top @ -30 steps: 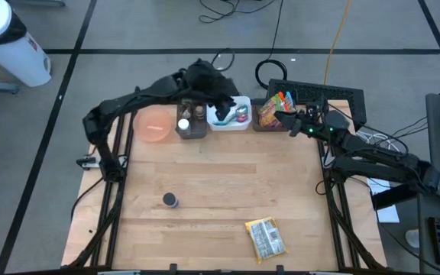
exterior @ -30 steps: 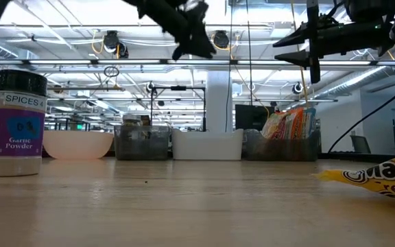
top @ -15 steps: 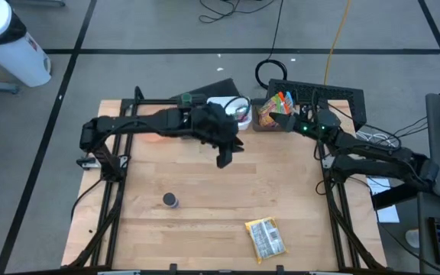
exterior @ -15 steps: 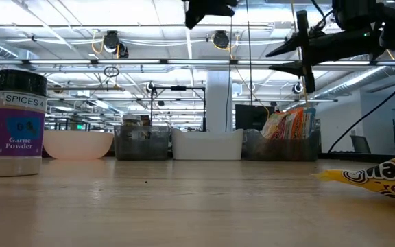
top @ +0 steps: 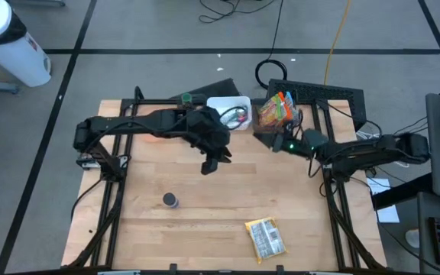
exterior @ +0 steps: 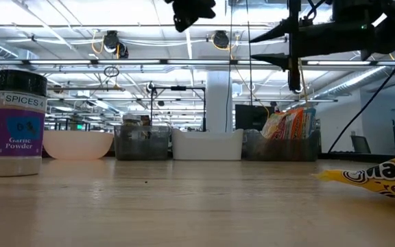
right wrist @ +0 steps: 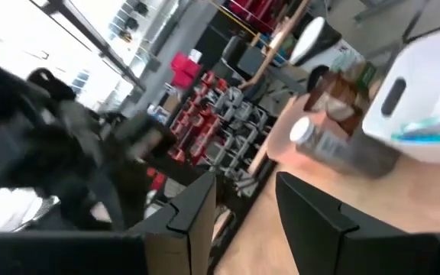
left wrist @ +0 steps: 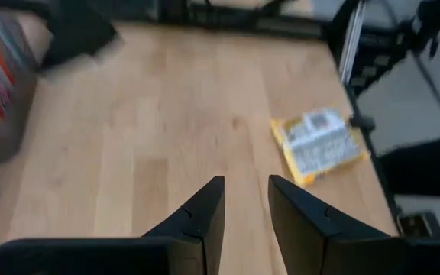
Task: Pick & Place Food Item
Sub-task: Put the black seasoning bottle into the left black bin
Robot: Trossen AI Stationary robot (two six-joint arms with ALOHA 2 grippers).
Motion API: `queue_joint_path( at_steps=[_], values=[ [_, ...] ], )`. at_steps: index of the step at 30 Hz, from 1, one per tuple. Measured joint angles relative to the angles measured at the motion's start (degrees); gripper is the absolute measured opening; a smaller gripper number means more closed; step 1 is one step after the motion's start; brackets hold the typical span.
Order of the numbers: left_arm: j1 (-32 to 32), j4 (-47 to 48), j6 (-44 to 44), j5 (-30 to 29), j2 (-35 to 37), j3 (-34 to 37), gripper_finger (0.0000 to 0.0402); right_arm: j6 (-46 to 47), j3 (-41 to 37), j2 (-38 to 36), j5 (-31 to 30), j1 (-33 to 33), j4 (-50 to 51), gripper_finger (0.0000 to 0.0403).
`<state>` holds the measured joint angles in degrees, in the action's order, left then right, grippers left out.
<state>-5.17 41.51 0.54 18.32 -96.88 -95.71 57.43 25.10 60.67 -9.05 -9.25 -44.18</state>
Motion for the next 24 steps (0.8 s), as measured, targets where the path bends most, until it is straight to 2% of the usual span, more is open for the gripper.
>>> queue_joint_path(
  at_steps=[4, 8, 14, 17, 20, 24],
  values=[
    [-0.45, -11.46, 6.37, -0.24, 8.95, 11.02, 0.0108, -0.02, 0.00, 2.68, -6.09, 5.97, -0.59, 0.0130],
    [-0.55, -27.55, 16.50, -3.66, 19.76, 24.69, 0.0108, -0.59, 0.02, 4.21, -5.52, 8.61, -1.67, 0.0130],
    [4.63, -44.39, 33.53, -13.53, 33.75, 42.06, 0.0108, -3.25, -0.04, 4.34, 3.55, 10.36, -0.98, 0.0130],
    [9.72, -46.67, 41.12, -20.06, 39.26, 48.04, 0.0108, -4.11, -0.04, 4.32, 7.74, 11.08, -1.30, 0.0130],
    [15.95, -46.96, 47.12, -26.61, 43.22, 51.03, 0.0108, -5.26, -0.04, 4.32, 9.39, 12.02, -1.44, 0.0130],
    [25.30, -40.56, 56.08, -34.98, 45.35, 51.77, 0.0108, -7.46, -0.04, 4.32, 9.46, 13.20, -1.41, 0.0130]
  ],
)
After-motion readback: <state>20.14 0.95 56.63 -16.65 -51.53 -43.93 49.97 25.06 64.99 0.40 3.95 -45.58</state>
